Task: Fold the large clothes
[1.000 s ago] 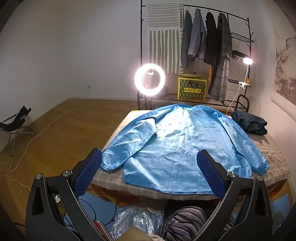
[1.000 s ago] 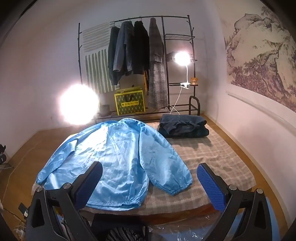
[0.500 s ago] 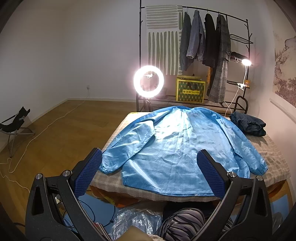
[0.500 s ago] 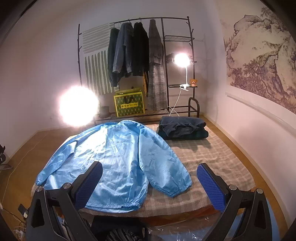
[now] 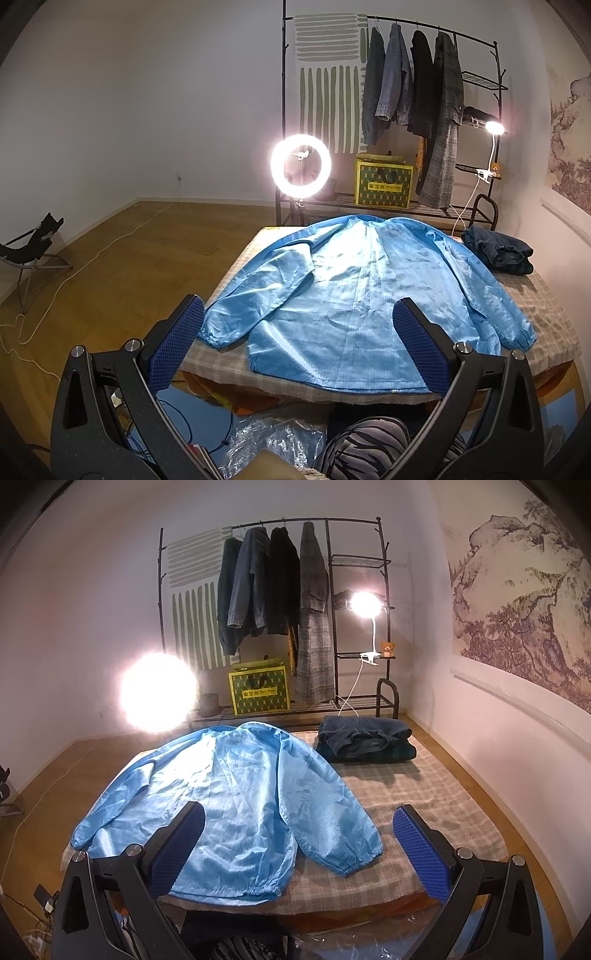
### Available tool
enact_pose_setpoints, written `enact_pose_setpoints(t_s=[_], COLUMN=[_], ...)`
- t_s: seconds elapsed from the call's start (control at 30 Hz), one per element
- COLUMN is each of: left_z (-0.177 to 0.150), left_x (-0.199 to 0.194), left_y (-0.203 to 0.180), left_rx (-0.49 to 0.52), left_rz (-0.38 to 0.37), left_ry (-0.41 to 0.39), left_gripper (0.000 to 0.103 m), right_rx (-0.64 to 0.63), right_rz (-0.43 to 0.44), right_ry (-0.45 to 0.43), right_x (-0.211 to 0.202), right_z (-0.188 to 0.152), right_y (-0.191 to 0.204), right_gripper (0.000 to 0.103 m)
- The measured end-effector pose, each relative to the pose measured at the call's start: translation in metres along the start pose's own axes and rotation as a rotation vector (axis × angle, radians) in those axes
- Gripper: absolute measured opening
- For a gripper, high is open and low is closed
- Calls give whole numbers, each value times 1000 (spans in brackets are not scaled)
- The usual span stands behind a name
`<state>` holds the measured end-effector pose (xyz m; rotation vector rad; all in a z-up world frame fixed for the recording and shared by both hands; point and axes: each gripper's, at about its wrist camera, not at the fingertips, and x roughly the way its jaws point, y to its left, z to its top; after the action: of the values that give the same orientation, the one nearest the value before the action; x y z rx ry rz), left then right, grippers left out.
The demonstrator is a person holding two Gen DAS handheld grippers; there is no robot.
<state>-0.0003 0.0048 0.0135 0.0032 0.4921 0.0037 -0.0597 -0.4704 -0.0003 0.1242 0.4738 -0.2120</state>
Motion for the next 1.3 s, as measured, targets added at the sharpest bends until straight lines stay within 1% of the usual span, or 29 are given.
enact_pose_setpoints(t_s=[1.07,1.3], left_z=[-2,-1], left_x=[-1,1], left_y=[-1,2], left_rx=[1,0], left_rz=[2,5], left_ry=[-3,2], left_gripper=[103,103], right_rx=[-6,-13], right_rz=[-5,-9], right_ry=[-5,-6], right_x=[-2,1], right_z=[-1,-1], right_y=[-1,5], right_gripper=[103,103])
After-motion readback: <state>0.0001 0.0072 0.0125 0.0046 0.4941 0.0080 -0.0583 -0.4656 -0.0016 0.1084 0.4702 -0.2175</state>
